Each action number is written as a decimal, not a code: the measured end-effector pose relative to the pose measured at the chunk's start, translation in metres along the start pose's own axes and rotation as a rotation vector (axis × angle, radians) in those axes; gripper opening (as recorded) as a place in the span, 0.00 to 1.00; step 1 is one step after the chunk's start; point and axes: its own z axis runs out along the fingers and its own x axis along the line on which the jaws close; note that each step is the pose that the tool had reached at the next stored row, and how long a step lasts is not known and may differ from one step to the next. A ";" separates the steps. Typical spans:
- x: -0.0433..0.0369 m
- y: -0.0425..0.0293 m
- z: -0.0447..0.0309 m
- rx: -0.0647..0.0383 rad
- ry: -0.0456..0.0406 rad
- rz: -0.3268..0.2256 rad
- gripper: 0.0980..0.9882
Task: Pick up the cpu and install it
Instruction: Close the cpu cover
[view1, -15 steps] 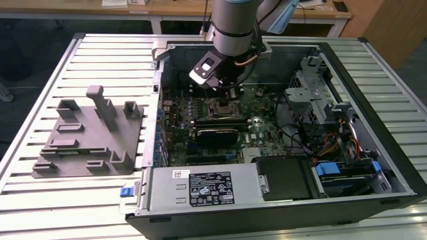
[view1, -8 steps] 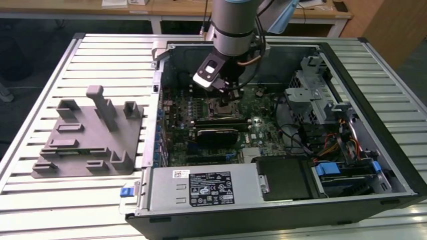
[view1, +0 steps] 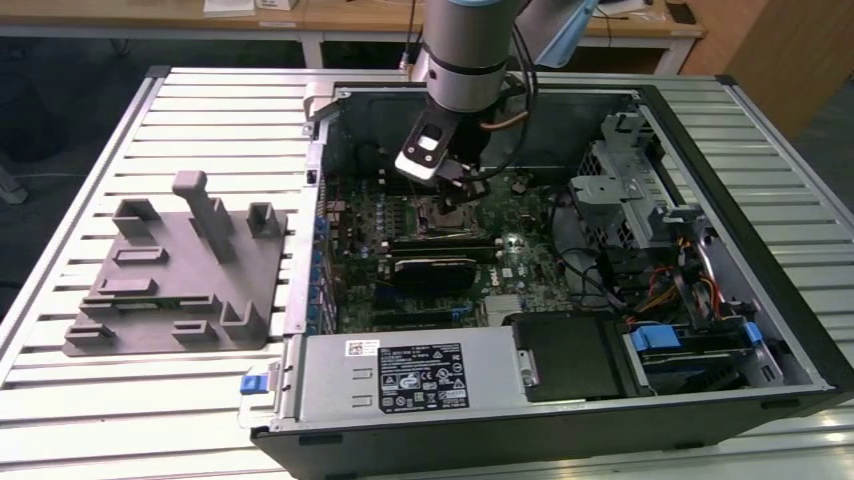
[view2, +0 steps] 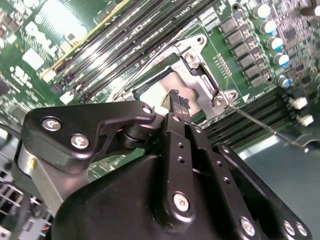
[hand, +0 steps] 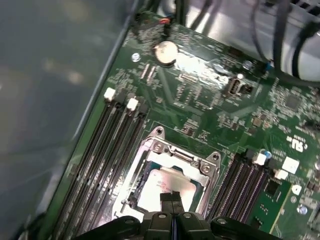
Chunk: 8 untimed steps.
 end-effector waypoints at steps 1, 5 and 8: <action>0.0000 0.0000 0.0000 0.000 -0.0001 -0.018 0.01; 0.0000 0.0000 0.0002 0.000 -0.0003 -0.091 0.01; 0.0000 0.0000 0.0003 0.000 -0.0005 -0.145 0.01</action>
